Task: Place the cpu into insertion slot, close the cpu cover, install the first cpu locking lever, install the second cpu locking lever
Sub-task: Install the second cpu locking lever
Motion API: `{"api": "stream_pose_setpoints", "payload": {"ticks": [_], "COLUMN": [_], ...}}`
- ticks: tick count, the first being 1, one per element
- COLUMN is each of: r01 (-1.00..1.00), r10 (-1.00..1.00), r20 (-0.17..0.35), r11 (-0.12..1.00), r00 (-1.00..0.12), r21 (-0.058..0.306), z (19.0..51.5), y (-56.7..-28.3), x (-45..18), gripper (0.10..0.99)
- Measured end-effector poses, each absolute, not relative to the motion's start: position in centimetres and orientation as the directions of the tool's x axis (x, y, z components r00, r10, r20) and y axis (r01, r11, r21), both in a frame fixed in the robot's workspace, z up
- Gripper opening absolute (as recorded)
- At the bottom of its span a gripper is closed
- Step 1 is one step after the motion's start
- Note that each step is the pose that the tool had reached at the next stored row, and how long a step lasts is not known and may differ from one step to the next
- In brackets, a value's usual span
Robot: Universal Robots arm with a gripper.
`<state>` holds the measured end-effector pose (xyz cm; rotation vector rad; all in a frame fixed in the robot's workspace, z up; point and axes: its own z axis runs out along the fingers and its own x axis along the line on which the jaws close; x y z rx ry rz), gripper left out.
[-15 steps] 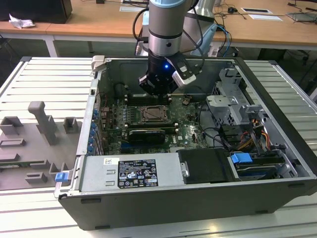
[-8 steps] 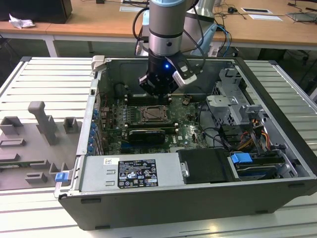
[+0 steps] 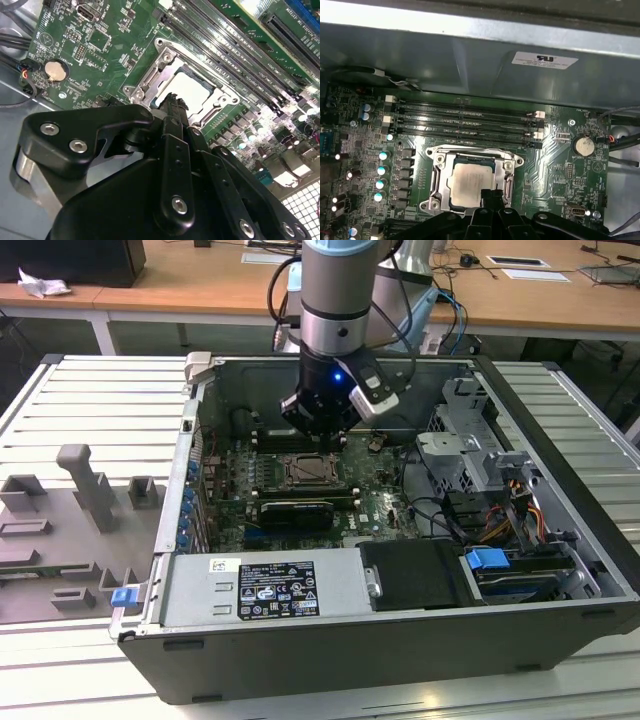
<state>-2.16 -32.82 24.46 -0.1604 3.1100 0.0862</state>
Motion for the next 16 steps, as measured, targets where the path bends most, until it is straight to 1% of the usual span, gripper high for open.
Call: {"api": "stream_pose_setpoints", "payload": {"ticks": [16], "r01": [-0.104], "r10": [-0.102], "r20": [-0.029], "r11": [0.993], "r00": [-0.994], "r21": [0.054], "z": [24.5], "y": [-34.4], "x": [-2.2], "gripper": [0.106]}}
